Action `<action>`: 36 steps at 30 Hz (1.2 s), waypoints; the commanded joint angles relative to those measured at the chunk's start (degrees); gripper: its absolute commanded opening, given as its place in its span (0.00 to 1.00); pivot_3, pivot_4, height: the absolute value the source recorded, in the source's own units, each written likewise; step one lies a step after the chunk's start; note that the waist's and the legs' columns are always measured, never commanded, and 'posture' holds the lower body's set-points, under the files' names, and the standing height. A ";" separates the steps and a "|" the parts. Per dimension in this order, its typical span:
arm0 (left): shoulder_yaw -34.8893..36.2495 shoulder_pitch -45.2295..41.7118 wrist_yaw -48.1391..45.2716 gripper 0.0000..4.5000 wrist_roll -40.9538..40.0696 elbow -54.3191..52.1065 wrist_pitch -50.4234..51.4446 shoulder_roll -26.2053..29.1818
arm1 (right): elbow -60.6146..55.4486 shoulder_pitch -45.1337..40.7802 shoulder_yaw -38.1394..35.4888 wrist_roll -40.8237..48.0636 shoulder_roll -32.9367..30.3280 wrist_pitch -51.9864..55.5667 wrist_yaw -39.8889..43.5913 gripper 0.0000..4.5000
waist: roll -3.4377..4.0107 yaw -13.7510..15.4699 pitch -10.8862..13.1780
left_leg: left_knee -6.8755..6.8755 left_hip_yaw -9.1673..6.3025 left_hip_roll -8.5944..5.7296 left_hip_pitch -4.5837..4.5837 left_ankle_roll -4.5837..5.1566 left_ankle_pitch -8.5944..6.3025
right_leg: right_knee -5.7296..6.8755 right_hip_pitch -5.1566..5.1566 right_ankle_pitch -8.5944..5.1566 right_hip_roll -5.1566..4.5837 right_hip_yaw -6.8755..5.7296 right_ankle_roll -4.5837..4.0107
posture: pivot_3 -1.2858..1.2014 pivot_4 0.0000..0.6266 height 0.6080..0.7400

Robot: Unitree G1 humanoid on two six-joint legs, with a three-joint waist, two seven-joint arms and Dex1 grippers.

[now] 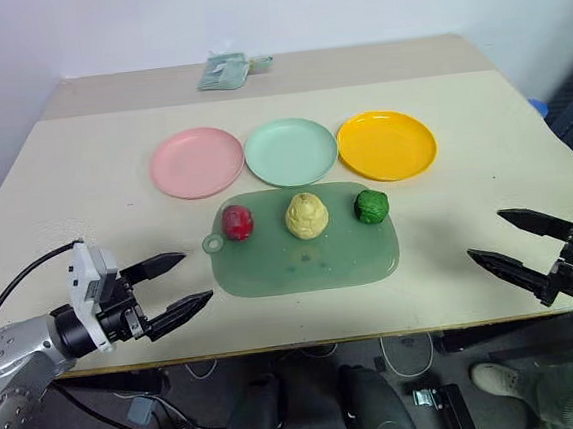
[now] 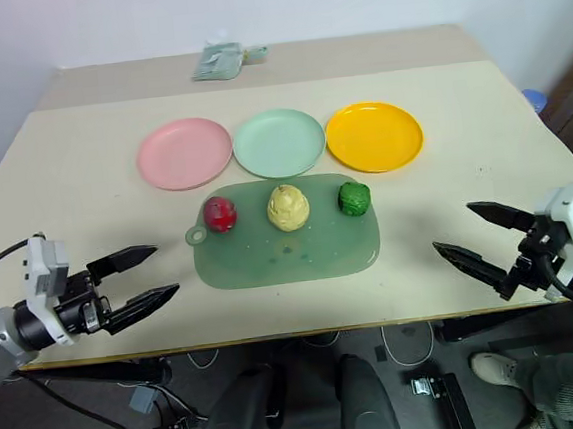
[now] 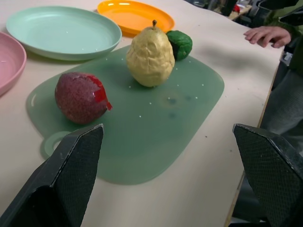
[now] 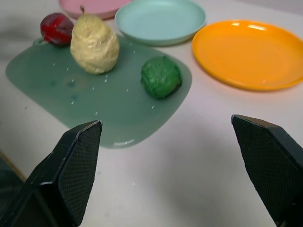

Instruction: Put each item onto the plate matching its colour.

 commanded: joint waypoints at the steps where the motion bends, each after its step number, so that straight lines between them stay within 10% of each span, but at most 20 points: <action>1: 0.61 -1.66 0.87 1.00 0.01 -1.86 0.51 0.75 | -2.13 -0.26 -1.80 1.00 -0.28 0.20 0.29 0.99 | 0.01 -0.01 0.00 | 0.00 0.01 0.00 0.00 0.00 0.00 | -0.01 0.00 0.01 -0.01 0.00 -0.02 | 0.52 0.24 1.00; 36: -11.61 -31.02 44.55 1.00 -6.73 2.63 30.13 -12.54 | 3.70 -28.95 20.16 -1.11 -2.97 -4.65 12.20 0.99 | -0.08 0.36 0.03 | 0.43 0.06 -0.03 0.01 0.17 0.13 | 0.27 0.08 0.21 0.11 -0.13 -0.04 | 0.52 0.24 1.00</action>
